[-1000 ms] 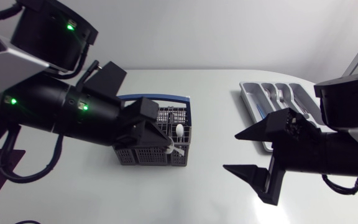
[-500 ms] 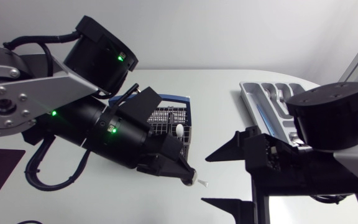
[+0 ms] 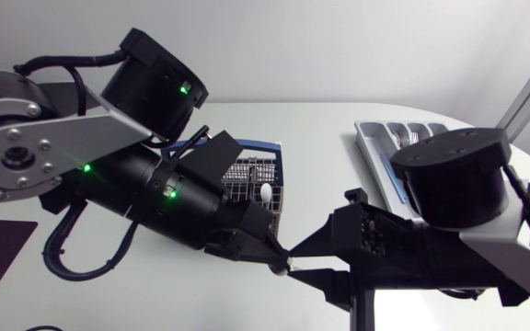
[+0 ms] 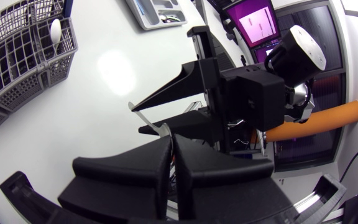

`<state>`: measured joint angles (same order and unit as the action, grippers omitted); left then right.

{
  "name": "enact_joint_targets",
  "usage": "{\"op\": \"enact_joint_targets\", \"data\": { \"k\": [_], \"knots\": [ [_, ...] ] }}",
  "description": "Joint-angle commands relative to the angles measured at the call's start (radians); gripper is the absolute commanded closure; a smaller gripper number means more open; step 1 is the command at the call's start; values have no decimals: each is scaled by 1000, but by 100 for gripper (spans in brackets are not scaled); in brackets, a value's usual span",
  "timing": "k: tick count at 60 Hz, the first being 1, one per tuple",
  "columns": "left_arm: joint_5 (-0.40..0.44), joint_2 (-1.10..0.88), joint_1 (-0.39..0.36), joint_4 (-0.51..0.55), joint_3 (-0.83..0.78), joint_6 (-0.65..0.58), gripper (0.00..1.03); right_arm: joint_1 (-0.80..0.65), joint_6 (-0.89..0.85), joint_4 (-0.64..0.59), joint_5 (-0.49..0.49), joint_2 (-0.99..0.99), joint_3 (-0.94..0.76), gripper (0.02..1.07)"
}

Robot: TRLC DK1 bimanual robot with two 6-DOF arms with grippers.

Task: Unload the cutlery basket into the drawer organizer.

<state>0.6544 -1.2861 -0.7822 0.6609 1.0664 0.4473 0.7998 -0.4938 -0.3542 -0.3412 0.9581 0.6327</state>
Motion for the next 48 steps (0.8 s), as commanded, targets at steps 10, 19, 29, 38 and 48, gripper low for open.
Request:
{"op": "enact_joint_targets", "data": {
  "k": [10, 19, 29, 38, 48],
  "knots": [
    [17, -13, -6, 0, 15, -13, 100, 7, 41, 12, 4, 24, -11, 101],
    [22, -16, 3, 3, 27, 2, 98, 7, 43, -2, 4, 19, -14, 101],
    [50, -24, 49, 6, 66, 31, 24, 7, 37, -32, 5, 8, -22, 101],
    [63, -27, 115, -21, 125, 79, 4, 4, 23, -65, 7, 1, -33, 101],
    [59, -62, 201, -101, 167, 182, 4, -68, -49, -144, 7, -53, -44, 101]
  ]
}}
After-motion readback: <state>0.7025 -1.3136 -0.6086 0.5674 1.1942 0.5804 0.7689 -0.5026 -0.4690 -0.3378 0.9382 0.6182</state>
